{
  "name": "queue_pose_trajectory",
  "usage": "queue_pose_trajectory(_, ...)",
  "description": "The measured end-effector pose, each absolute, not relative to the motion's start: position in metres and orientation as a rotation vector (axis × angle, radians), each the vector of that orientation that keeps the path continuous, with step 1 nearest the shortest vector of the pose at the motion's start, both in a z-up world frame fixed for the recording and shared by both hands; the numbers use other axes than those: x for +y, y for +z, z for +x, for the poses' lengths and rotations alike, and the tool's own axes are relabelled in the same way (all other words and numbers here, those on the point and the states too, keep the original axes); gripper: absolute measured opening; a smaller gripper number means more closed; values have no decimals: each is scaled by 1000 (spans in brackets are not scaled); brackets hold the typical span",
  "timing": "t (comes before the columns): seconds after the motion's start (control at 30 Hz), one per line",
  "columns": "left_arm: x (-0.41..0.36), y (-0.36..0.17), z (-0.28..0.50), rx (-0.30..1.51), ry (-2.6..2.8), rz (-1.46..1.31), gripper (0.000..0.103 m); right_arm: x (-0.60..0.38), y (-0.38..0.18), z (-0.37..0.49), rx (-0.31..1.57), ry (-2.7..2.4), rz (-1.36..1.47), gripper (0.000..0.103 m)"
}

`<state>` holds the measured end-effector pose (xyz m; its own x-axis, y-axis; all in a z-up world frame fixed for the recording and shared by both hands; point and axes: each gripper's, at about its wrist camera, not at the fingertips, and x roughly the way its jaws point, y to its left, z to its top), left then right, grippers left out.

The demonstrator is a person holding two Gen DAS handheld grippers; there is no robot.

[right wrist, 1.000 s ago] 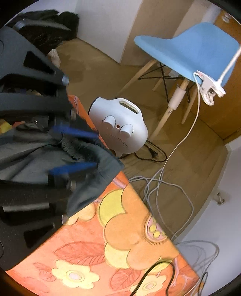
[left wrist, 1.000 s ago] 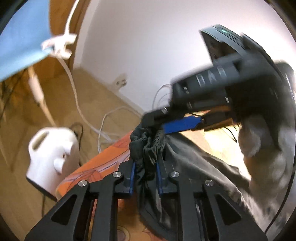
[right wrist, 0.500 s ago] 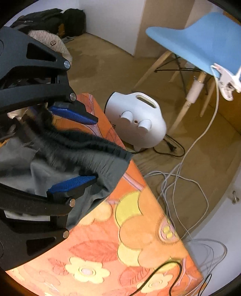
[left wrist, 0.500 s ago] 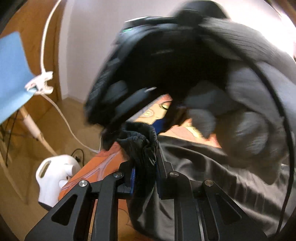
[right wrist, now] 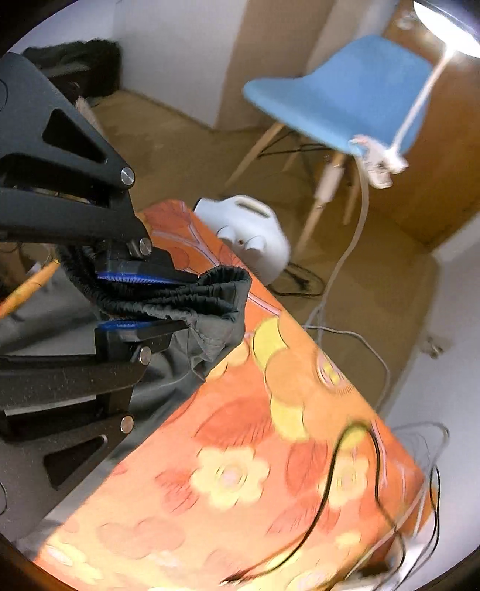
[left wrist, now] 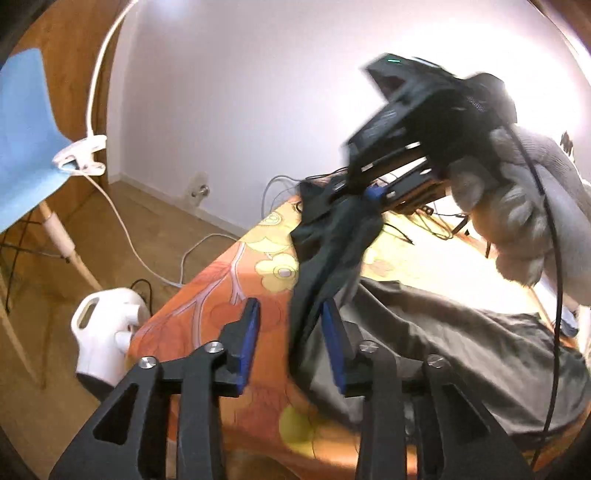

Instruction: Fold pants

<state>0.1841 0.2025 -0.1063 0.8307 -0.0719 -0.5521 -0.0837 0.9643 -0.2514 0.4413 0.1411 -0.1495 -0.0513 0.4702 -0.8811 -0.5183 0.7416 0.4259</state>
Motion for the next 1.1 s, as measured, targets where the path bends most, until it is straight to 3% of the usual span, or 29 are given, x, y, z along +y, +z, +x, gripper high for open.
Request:
queue_pose_trajectory(0.03, 202, -106, 181, 594, 5, -283, 44, 133, -142, 440, 1399, 802, -17, 16)
queue_pose_trajectory(0.4, 140, -83, 166, 601, -181, -340, 47, 40, -34, 396, 1208, 737, 116, 16)
queue_pose_trajectory(0.63, 127, -70, 155, 591, -275, -319, 47, -101, 13, 347, 1109, 612, 241, 16)
queue_pose_trajectory(0.93, 57, -68, 172, 658, -432, -267, 47, -307, -10, 278, 1081, 380, 363, 16)
queue_pose_trajectory(1.1, -14, -78, 187, 744, -539, -164, 47, -421, -67, 234, 1117, 236, 472, 16)
